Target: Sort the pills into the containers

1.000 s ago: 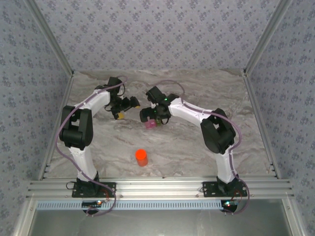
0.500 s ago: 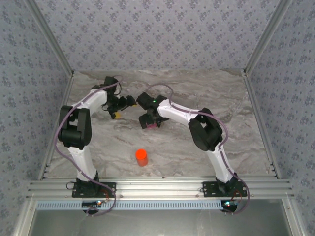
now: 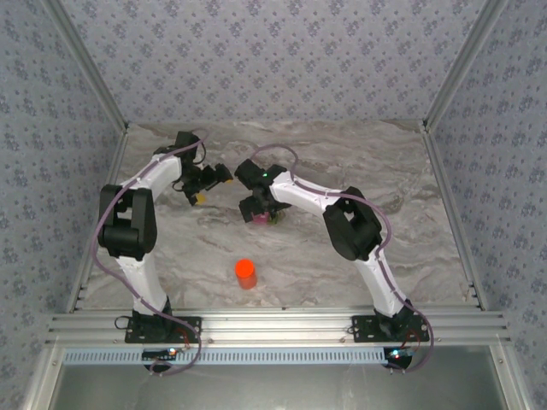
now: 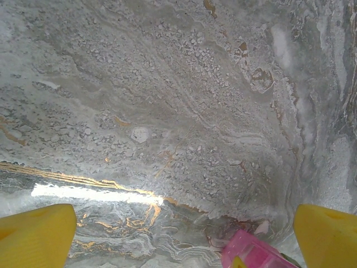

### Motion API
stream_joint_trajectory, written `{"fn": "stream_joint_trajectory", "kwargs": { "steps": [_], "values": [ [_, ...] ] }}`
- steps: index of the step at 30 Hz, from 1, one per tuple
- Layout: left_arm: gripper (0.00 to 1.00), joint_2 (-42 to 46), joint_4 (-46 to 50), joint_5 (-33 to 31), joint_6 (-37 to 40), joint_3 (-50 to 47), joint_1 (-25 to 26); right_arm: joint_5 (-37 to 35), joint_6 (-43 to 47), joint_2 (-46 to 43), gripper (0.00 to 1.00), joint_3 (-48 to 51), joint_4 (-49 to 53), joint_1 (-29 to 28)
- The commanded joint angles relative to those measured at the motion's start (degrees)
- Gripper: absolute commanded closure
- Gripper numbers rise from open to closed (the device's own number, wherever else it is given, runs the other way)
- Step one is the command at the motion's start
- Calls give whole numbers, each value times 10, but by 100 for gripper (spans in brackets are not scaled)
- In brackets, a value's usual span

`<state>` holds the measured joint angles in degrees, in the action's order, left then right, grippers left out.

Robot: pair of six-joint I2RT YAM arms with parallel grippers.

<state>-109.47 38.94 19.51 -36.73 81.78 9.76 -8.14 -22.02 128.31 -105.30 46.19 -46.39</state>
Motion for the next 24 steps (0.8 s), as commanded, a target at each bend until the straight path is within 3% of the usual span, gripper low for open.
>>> {"fn": "stream_joint_trajectory", "kwargs": {
  "steps": [1, 18, 24],
  "values": [
    [0, 20, -12, 3, -2, 0, 1, 6, -12, 5, 0, -5, 14, 1],
    [0, 18, -21, 10, -4, -4, 1, -5, -57, -59, 0, 39, -23, 2],
    [0, 16, -25, 11, -5, -5, 1, -25, -81, -42, 0, 17, 6, 3]
  ]
}}
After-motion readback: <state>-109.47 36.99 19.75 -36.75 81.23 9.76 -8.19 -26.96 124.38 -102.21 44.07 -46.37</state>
